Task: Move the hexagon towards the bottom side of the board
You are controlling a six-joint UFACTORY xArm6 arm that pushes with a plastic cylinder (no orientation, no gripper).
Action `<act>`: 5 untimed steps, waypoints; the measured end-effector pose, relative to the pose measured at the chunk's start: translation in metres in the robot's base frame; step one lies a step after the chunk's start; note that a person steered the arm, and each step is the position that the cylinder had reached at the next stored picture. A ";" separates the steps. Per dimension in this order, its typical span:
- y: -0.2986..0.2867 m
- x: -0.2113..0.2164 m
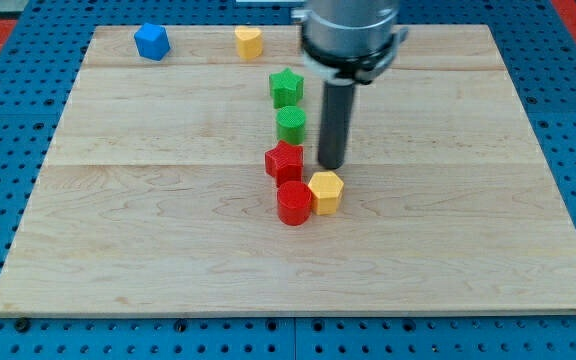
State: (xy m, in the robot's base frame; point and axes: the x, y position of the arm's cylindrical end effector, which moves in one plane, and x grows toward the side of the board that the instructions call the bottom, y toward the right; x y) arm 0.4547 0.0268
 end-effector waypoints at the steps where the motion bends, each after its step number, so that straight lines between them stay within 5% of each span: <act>1: 0.007 0.039; 3: 0.049 0.084; 5: -0.055 0.113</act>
State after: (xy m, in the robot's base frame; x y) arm 0.5672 -0.0277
